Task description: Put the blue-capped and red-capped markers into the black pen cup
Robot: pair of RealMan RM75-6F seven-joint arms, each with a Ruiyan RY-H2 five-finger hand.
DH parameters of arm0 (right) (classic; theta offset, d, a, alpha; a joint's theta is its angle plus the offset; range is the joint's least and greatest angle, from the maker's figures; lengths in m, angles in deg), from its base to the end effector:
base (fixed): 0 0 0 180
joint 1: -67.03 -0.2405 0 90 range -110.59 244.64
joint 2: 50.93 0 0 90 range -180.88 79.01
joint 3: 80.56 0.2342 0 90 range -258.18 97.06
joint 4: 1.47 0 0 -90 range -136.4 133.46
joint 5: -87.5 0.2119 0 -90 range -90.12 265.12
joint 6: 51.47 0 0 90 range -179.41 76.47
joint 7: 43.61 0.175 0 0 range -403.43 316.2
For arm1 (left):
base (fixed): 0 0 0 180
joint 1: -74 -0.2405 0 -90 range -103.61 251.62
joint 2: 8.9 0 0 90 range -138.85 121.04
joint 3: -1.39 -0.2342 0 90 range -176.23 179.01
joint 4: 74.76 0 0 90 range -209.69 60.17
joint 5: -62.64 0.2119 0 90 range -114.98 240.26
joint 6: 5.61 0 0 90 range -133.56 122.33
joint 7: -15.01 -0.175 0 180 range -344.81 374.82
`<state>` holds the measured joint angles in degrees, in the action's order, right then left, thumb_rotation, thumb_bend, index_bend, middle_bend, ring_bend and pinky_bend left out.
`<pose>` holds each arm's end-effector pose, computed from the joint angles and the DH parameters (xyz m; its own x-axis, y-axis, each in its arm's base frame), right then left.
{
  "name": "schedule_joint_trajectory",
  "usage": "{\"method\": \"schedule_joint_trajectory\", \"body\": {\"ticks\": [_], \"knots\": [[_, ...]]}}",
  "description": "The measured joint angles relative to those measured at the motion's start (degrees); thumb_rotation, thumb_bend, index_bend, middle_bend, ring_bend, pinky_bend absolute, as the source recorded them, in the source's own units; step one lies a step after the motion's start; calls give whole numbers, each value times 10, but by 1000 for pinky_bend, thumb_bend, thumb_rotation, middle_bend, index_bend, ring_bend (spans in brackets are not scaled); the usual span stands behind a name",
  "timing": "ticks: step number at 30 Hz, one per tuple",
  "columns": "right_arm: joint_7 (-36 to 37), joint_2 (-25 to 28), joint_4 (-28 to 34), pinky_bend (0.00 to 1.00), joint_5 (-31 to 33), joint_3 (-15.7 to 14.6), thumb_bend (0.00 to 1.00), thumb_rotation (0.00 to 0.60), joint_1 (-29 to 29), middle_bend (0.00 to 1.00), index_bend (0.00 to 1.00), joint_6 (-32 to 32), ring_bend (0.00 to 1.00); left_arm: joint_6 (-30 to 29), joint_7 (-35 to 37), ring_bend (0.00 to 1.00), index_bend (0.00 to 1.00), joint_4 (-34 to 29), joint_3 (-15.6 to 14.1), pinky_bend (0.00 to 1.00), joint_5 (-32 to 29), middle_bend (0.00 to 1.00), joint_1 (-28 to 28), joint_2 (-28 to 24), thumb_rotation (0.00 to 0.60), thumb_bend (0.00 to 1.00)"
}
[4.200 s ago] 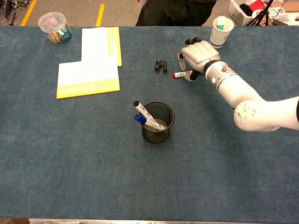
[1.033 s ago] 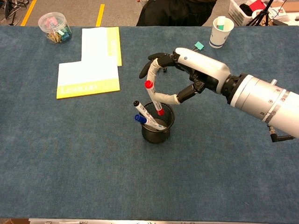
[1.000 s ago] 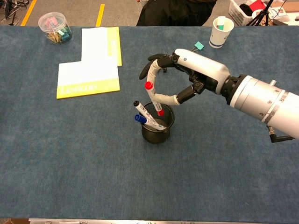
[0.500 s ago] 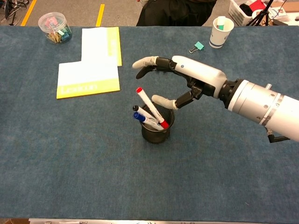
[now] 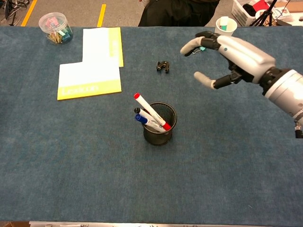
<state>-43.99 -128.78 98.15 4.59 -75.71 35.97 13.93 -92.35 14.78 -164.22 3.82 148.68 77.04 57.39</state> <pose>-0.1275 -0.2885 0.0202 0.1758 -0.2878 0.9414 -0.9061 -0.4211 0.0404 -0.3033 0.1999 0.1443 0.4109 -0.0072 0.9116 0.9115 0.0210 -0.4107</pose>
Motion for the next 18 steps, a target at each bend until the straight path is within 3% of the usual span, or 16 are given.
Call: {"method": "schedule_joint_trajectory", "body": {"ticks": [4,7,18], "knots": [[-98,12,-2,0,28,-7,391,600,44,302,285,62,59,3,1,174,182,6,1,144,4,176,6,6,600,149],[-132,23,-1,0,42,-13,392,600,81,302,288,108,59,7,0,174,182,7,2,144,6,176,10,10,600,149],[-137,51,-3,0,48,-29,392,600,163,302,289,188,59,13,0,174,182,12,0,144,15,177,19,18,600,150]]}}
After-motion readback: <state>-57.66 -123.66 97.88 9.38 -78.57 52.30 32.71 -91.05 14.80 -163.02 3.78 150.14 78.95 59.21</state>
